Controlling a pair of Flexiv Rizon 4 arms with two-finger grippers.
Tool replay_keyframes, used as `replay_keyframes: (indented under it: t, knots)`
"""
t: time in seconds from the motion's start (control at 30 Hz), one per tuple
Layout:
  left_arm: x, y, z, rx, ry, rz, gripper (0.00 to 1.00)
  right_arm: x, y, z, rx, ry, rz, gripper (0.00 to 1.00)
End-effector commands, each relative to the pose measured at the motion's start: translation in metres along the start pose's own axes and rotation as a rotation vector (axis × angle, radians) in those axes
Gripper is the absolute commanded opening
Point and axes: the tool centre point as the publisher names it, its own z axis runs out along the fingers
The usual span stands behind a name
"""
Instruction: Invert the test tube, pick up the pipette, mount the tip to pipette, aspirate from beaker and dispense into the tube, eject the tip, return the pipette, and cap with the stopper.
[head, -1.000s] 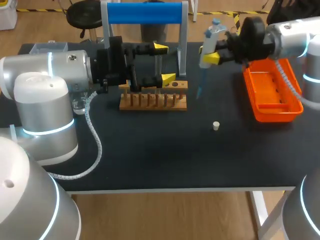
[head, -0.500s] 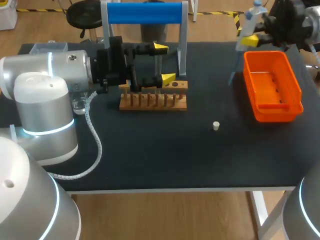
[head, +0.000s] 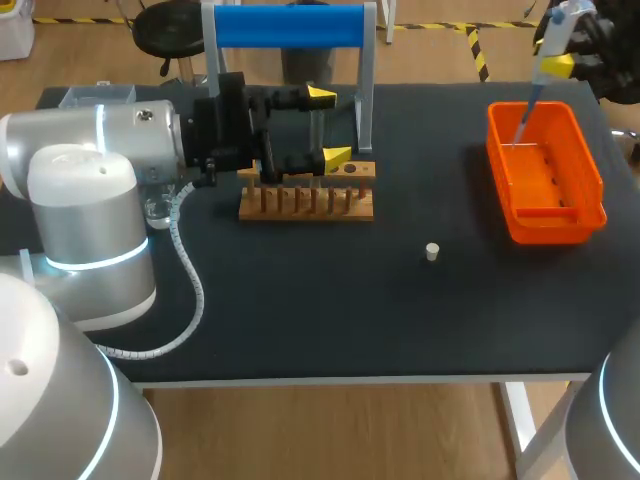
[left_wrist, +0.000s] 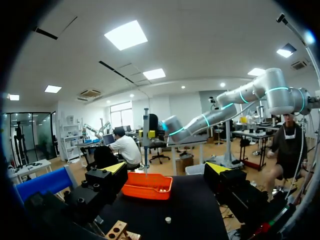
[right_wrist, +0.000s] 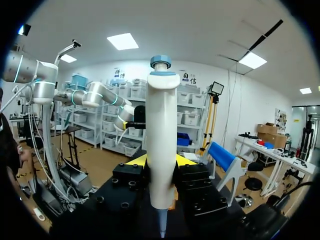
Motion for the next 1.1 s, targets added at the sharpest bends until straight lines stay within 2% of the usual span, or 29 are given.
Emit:
replay_keyframes:
  t: [0.03, 0.3, 0.5, 0.73, 1.1]
  knots:
    - [0.001, 0.001, 0.002, 0.005, -0.007, 0.002, 1.00, -0.004, -0.004, -0.030, -0.001, -0.012, 0.001, 0.00]
    - [0.001, 0.001, 0.002, 0.005, -0.007, 0.002, 1.00, -0.007, -0.016, -0.063, 0.007, -0.050, 0.019, 0.00]
    - [0.001, 0.001, 0.002, 0.005, -0.007, 0.002, 1.00, -0.008, -0.022, -0.079, -0.014, -0.045, 0.053, 0.00]
    - [0.001, 0.001, 0.002, 0.005, -0.007, 0.002, 1.00, -0.003, -0.028, -0.090, -0.051, -0.041, 0.104, 0.00]
    - [0.001, 0.001, 0.002, 0.005, -0.007, 0.002, 1.00, 0.006, -0.034, -0.096, -0.041, -0.030, 0.105, 0.00]
